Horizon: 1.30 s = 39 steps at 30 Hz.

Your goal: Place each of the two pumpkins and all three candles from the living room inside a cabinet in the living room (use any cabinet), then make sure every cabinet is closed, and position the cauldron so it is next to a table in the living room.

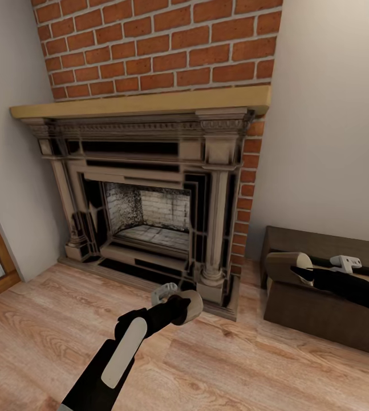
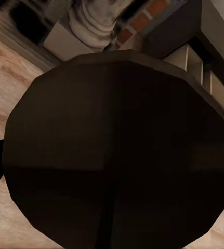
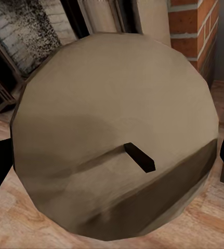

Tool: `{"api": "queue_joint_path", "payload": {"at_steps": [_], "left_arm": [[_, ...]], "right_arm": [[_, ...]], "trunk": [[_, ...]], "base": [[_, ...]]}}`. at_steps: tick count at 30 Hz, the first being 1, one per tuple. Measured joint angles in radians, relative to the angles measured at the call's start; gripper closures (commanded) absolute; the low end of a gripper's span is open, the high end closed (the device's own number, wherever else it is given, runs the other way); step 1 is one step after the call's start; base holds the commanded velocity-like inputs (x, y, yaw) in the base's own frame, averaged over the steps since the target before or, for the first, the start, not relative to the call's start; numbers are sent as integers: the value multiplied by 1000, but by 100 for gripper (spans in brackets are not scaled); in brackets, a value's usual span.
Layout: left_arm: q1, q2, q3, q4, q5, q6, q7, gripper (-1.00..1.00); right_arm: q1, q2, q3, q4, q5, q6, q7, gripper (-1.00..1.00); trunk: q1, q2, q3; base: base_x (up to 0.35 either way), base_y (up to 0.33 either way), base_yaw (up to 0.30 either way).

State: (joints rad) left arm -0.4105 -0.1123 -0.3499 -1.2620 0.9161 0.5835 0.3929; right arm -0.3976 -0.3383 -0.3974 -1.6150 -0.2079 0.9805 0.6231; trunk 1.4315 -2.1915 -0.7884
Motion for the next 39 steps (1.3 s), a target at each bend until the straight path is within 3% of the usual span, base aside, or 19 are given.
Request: {"api": "queue_joint_path", "payload": {"at_steps": [39], "left_arm": [[0,2,1,7,0,-7,3,100]], "right_arm": [[5,1,3,0,0,-1,2,100]], "trunk": [[-150,273,68]], "base": [[0,0,0]]}}
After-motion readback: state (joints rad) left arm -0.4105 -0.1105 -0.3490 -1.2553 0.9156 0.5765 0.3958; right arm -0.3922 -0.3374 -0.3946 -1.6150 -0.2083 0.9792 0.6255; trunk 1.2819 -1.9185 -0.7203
